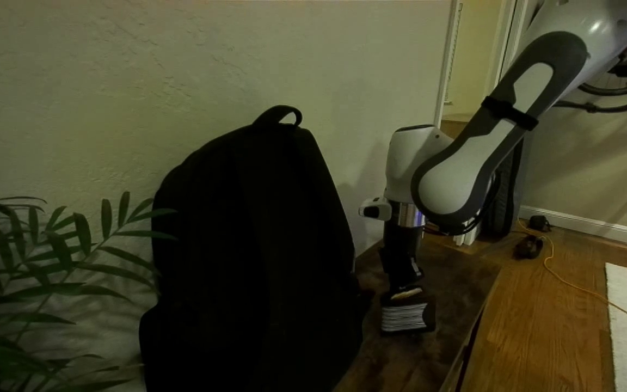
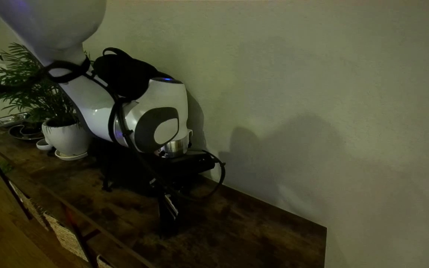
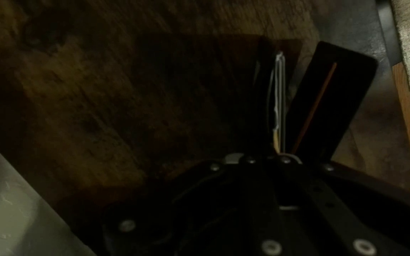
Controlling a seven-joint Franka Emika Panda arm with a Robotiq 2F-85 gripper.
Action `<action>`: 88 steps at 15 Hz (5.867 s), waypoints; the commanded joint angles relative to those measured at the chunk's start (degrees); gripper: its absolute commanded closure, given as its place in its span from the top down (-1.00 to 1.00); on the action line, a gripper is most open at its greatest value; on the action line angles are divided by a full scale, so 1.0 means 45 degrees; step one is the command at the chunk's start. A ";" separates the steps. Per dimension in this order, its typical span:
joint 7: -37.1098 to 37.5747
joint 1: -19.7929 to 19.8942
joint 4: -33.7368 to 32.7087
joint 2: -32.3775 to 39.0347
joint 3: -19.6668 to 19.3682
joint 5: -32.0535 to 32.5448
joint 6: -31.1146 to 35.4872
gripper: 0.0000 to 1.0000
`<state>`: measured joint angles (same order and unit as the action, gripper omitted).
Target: Put the black wallet in the black bag
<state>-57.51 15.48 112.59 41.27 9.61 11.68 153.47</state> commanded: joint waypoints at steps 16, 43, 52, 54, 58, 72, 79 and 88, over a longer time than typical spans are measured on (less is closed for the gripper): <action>-0.0361 0.0190 0.1411 -0.1265 0.0108 -0.1064 -0.0158 -0.92; 0.0427 -0.0704 0.2777 -0.3648 -0.0445 -0.1891 -0.0705 1.00; 0.1171 -0.1417 0.3544 -0.3449 -0.0921 -0.1476 0.0311 1.00; 0.1288 -0.1576 0.3673 -0.3315 -0.1040 -0.1292 0.0791 1.00; 0.1402 -0.1725 0.3701 -0.2985 -0.1224 -0.0970 0.1346 1.00; 0.2220 -0.1897 0.2817 -0.1615 -0.1653 0.0133 0.2038 1.00; 0.2566 -0.1811 0.2121 -0.0829 -0.1619 0.0142 0.1970 1.00; 0.3237 -0.1764 0.1737 -0.0159 -0.1691 0.0207 0.2059 0.50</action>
<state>-45.65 8.03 120.27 40.13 2.92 11.25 161.15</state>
